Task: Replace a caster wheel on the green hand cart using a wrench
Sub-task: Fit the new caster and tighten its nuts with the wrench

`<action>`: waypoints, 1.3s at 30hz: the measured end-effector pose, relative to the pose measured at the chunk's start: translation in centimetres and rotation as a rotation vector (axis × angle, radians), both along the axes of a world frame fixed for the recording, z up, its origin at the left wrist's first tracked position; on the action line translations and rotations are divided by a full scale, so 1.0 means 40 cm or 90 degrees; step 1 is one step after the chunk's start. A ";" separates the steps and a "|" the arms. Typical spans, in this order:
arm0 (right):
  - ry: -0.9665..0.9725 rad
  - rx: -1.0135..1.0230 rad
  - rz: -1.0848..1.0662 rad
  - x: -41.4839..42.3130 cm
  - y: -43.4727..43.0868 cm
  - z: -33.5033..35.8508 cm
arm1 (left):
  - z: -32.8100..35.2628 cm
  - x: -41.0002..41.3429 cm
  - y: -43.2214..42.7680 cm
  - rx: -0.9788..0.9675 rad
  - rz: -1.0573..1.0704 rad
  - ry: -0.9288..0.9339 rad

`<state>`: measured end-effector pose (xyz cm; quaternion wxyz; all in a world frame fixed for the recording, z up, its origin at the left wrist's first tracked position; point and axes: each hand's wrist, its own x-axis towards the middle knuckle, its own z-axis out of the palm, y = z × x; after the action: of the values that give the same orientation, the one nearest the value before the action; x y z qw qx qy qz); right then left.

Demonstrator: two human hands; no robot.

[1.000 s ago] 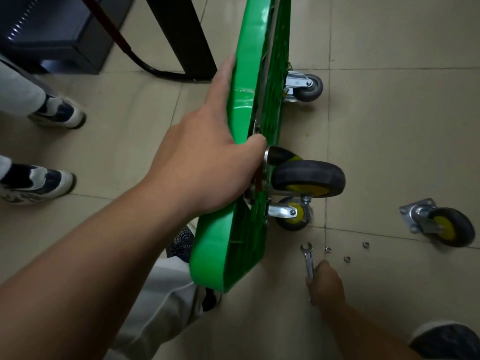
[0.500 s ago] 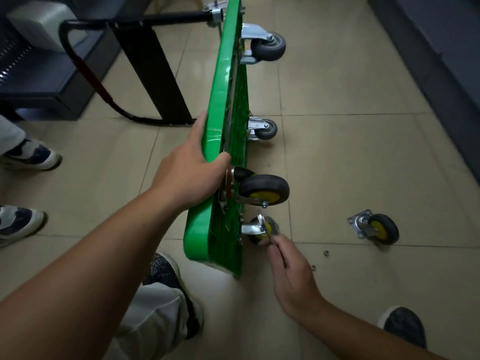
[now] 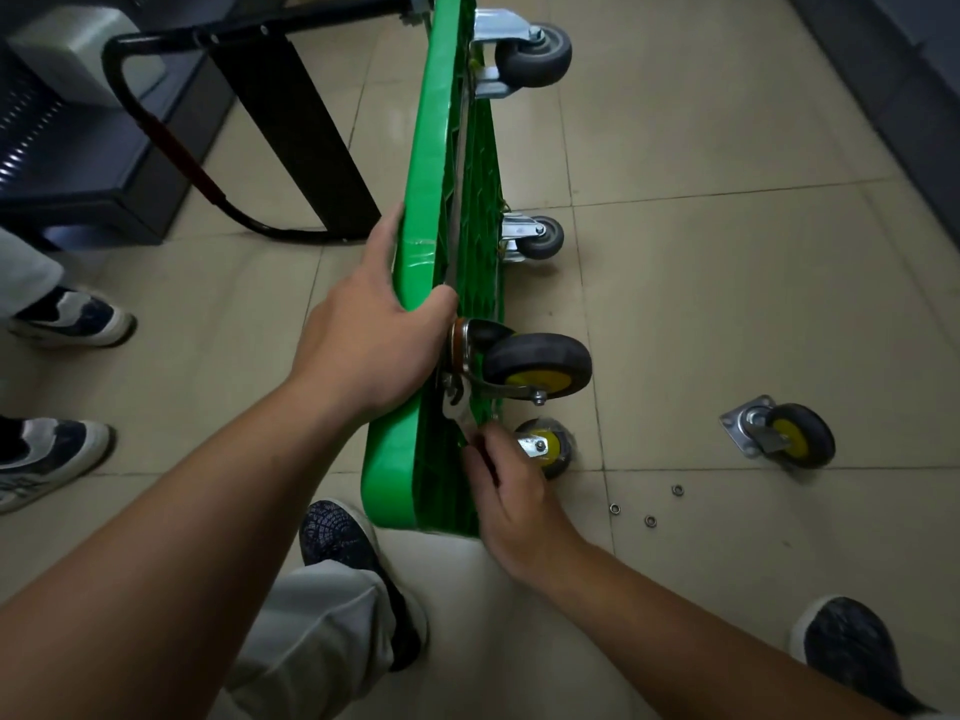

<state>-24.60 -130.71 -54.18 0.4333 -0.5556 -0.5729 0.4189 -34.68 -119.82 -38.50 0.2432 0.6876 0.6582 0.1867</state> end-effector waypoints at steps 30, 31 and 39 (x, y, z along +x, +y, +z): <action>0.172 -0.398 0.036 -0.014 -0.021 0.286 | 0.008 0.016 -0.011 -0.006 0.004 0.027; 0.229 -0.442 0.060 -0.007 -0.015 0.312 | 0.010 0.012 -0.009 -0.020 -0.001 0.017; -0.013 -0.087 0.030 0.044 -0.139 0.194 | 0.005 -0.010 0.010 -0.106 -0.030 -0.123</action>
<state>-22.84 -136.27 -46.41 0.3781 -0.5745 -0.5602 0.4616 -35.06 -119.40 -38.31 0.3660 0.6592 0.6285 0.1911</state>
